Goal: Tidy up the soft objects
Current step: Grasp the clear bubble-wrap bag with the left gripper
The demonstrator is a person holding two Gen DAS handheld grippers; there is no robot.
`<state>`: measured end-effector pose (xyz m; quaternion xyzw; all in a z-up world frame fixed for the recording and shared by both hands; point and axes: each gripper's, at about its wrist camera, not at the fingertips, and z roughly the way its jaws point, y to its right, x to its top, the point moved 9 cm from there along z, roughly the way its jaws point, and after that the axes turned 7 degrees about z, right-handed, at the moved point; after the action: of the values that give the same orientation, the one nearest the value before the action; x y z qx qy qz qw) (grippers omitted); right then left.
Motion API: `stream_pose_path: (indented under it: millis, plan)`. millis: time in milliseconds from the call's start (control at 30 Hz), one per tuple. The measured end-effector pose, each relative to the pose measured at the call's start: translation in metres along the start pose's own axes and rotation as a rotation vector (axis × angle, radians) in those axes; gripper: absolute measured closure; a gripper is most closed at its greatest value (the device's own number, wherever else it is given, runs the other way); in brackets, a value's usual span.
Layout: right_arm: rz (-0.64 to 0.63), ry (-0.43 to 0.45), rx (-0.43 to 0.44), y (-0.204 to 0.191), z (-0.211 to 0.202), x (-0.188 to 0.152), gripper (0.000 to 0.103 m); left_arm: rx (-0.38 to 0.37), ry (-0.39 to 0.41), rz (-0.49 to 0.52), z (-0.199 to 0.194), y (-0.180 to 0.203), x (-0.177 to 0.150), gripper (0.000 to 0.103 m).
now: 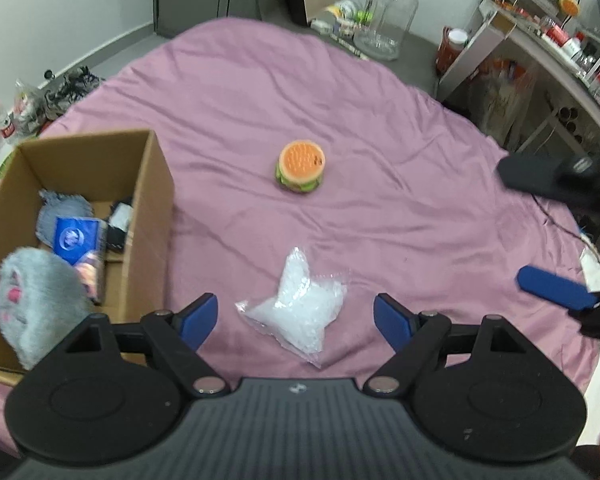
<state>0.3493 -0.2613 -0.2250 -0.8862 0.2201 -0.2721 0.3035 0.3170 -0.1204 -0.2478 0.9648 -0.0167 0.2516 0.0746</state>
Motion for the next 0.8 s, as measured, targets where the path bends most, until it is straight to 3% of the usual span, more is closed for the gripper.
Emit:
stream_pose_path:
  millis: [333, 567, 667, 733, 800]
  plan:
    - [0.063, -0.079, -0.070, 0.033, 0.042, 0.003, 0.011, 0.017, -0.071, -0.006, 0.047, 0.008, -0.010, 0.020]
    - [0.090, -0.135, -0.043, 0.032, 0.070, 0.003, 0.020, 0.029, -0.105, -0.008, 0.073, 0.007, -0.012, 0.023]
    - [0.072, -0.139, -0.020, 0.028, 0.073, 0.004, 0.020, 0.045, -0.097, 0.001, 0.079, 0.005, -0.011, 0.036]
    - [0.064, -0.141, -0.016, 0.028, 0.075, 0.005, 0.021, 0.060, -0.073, -0.011, 0.078, 0.001, -0.007, 0.053]
    - [0.070, -0.141, -0.013, 0.028, 0.080, 0.007, 0.022, 0.073, -0.056, -0.010, 0.075, 0.000, 0.000, 0.060]
